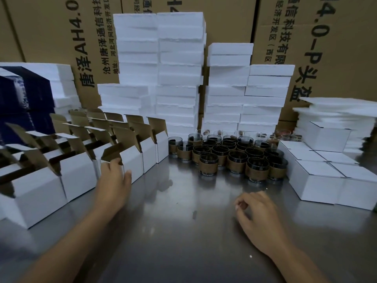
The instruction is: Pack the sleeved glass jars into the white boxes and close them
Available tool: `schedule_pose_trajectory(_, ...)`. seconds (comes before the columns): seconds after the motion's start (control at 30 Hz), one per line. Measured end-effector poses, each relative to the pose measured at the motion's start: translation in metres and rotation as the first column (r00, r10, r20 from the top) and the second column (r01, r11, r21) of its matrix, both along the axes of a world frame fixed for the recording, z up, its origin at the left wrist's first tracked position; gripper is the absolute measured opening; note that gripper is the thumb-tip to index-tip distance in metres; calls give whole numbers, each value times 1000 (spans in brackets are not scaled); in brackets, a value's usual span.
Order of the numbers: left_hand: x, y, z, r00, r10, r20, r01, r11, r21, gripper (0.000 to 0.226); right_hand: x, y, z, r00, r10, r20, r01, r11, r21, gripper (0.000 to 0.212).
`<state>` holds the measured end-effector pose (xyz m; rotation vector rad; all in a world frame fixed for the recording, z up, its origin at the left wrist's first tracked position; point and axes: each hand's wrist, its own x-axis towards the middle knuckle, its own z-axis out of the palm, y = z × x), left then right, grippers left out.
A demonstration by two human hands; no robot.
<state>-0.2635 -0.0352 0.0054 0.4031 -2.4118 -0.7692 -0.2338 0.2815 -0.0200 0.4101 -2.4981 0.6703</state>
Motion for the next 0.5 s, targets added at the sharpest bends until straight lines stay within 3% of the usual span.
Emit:
schedule_pose_trajectory(0.13, 3, -4, -2, 998, -1, 66, 9, 991, -131, 40, 0, 1, 0, 1000, 7, 3, -7, 1000, -20, 12)
schedule_pose_trajectory(0.33, 8, 9, -5, 996, -81, -41, 66, 956, -287, 26, -1, 1, 0, 1000, 11, 8, -11, 1000, -23, 13)
schedule_pose_trajectory(0.5, 22, 66, 3, 964, -229, -133, 181, 936, -301, 18, -1, 1, 0, 1000, 20, 24, -18, 997, -78, 15)
